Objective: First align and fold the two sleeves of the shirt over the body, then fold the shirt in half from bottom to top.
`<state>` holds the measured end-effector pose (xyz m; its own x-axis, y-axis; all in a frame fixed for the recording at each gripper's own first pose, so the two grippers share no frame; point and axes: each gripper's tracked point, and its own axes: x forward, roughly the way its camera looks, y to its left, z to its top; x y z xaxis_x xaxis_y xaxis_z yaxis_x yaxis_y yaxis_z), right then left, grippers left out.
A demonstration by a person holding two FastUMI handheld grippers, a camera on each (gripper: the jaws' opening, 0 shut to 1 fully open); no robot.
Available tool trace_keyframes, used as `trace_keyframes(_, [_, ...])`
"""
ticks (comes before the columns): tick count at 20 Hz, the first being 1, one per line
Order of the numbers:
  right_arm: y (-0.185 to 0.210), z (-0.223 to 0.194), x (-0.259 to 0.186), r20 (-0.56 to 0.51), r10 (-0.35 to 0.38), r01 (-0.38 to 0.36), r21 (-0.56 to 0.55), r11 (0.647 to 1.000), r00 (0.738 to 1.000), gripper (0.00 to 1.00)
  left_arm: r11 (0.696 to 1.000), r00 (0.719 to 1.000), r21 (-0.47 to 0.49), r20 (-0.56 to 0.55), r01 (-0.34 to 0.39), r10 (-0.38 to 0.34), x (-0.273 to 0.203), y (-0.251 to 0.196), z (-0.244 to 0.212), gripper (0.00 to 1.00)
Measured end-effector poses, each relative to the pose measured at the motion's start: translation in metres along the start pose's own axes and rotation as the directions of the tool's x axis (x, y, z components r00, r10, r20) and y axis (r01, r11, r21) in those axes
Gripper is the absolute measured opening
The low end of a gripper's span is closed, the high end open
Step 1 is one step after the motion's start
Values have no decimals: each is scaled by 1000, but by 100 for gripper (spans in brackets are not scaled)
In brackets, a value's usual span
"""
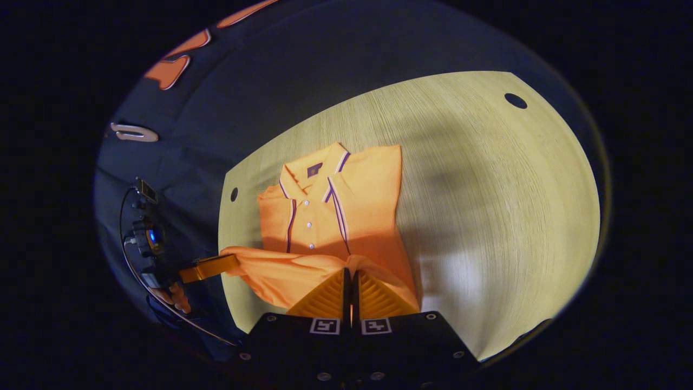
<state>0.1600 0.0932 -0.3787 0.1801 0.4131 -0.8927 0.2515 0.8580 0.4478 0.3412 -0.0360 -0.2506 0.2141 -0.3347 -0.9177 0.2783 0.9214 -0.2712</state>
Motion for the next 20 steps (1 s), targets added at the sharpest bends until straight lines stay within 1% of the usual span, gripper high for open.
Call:
trace_keyframes(4, [-4,34,19,0,-2,2,43,999,1000,0,999,1000,30,3,-16,16,20,12,34,1])
trace_keyframes(8, [-4,56,38,-15,23,-22,92,996,1000,0,999,999,36,-8,-34,34,41,22,57,1])
trace_keyframes(9, [-3,59,43,-20,37,-34,124,992,999,0,998,998,37,-7,-58,58,46,27,59,1])
trace_keyframes(11, [2,70,49,-15,73,-68,198,978,997,0,996,996,8,14,-87,87,53,32,67,1])
trace_keyframes(12, [2,77,52,-2,76,-74,236,969,997,1,997,996,-6,31,-83,83,55,32,70,2])
trace_keyframes(13, [2,88,51,25,88,-92,276,957,996,0,997,995,-19,60,-76,77,54,31,78,4])
trace_keyframes(14, [5,99,50,57,100,-113,314,943,993,1,997,992,-22,102,-79,80,51,31,87,7])
trace_keyframes(15, [7,110,49,96,112,-139,340,930,989,1,997,985,-24,154,-78,81,51,32,98,7])
trace_keyframes(16, [11,121,46,140,128,-170,352,920,982,5,998,973,-22,225,-54,58,40,25,112,11])
trace_keyframes(17, [16,127,40,166,155,-206,356,912,974,5,998,961,-11,271,-56,56,33,23,119,27])
trace_keyframes(18, [18,131,34,185,164,-221,353,909,969,5,998,953,11,299,-57,51,22,19,123,43])
trace_keyframes(19, [17,132,30,201,158,-220,339,915,967,7,998,940,27,339,-61,49,14,17,130,60])
trace_keyframes(20, [15,131,27,214,143,-207,317,926,966,9,996,926,35,374,-77,59,3,15,137,60])
